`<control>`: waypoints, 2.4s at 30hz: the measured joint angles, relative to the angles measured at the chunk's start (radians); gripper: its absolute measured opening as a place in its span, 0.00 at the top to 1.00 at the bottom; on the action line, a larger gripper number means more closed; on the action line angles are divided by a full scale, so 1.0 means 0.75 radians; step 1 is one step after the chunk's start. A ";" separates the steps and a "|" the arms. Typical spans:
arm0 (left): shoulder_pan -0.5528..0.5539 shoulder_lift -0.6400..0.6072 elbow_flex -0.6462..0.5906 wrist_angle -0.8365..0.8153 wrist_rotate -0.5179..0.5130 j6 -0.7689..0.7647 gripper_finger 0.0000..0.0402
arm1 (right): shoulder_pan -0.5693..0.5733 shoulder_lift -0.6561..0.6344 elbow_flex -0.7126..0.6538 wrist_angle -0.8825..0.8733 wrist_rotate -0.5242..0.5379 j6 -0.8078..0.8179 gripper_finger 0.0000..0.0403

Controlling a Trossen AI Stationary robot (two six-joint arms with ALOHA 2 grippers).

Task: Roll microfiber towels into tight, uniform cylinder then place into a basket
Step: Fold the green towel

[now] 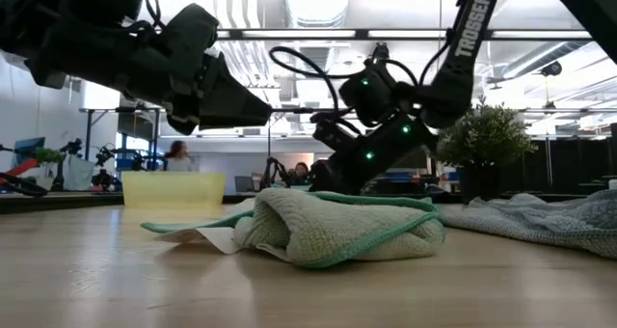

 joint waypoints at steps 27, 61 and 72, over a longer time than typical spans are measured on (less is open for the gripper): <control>-0.001 -0.001 0.001 -0.011 0.152 -0.010 0.67 | 0.154 -0.518 -0.138 -0.362 0.037 -0.129 0.98; -0.001 -0.002 -0.002 -0.229 0.392 -0.143 0.67 | 0.565 -1.038 -0.143 -0.782 0.528 -0.162 0.98; -0.001 -0.002 -0.003 -0.228 0.386 -0.171 0.67 | 0.617 -1.096 -0.143 -0.842 0.528 -0.138 0.98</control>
